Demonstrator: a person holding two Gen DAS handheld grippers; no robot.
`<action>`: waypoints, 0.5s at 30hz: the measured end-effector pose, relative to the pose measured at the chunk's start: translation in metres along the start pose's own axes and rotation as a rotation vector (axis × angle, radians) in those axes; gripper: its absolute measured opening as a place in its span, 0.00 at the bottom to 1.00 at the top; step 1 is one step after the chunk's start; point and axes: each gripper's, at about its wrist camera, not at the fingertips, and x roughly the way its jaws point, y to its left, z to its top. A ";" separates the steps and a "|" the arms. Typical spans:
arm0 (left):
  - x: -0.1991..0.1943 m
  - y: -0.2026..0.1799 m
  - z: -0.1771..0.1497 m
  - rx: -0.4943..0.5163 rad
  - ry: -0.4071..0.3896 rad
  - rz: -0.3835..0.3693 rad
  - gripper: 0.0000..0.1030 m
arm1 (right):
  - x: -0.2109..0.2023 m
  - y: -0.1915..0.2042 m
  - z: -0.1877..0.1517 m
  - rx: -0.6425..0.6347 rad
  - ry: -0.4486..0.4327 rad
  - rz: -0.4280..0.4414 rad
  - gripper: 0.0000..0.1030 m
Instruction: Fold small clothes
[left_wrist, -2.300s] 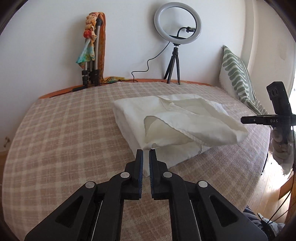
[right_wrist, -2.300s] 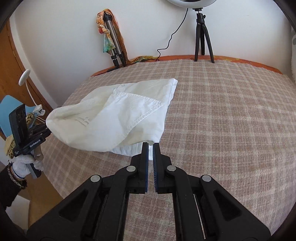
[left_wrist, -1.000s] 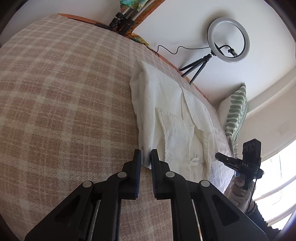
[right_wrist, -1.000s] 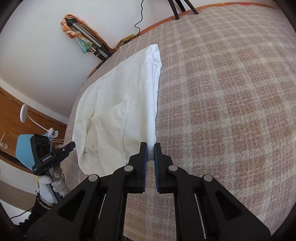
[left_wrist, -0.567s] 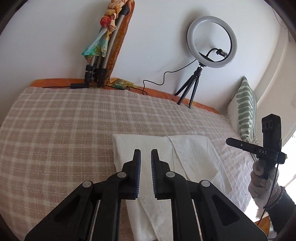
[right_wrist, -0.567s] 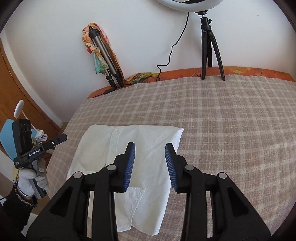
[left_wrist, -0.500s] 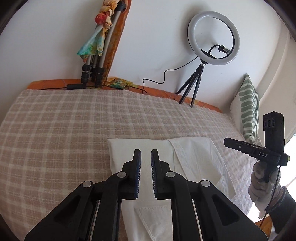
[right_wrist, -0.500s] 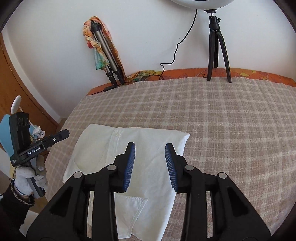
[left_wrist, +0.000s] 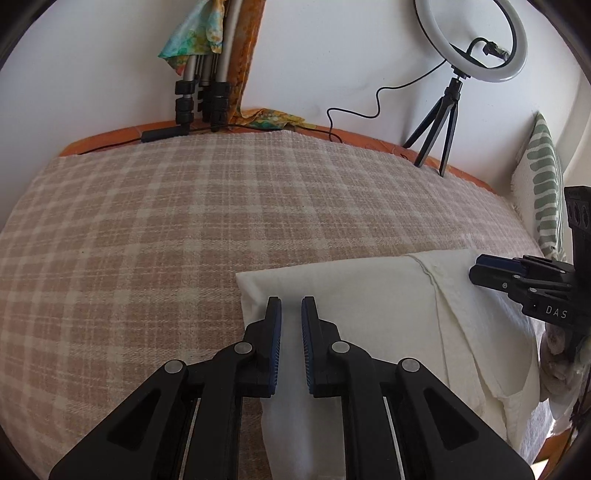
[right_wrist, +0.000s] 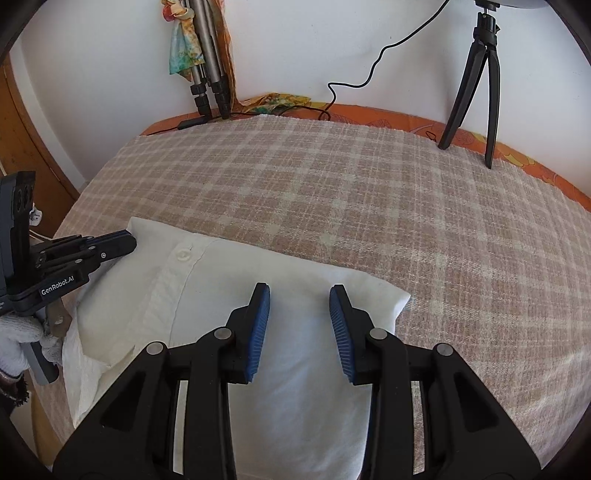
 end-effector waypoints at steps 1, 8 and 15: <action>0.001 0.003 -0.002 -0.011 -0.010 -0.010 0.10 | 0.006 -0.001 -0.001 0.004 0.012 0.003 0.35; -0.001 0.008 -0.003 -0.030 -0.025 -0.005 0.13 | 0.014 -0.007 -0.005 0.002 0.028 0.003 0.35; -0.026 0.041 -0.007 -0.184 -0.035 0.016 0.12 | -0.012 -0.043 -0.006 0.121 0.017 -0.119 0.37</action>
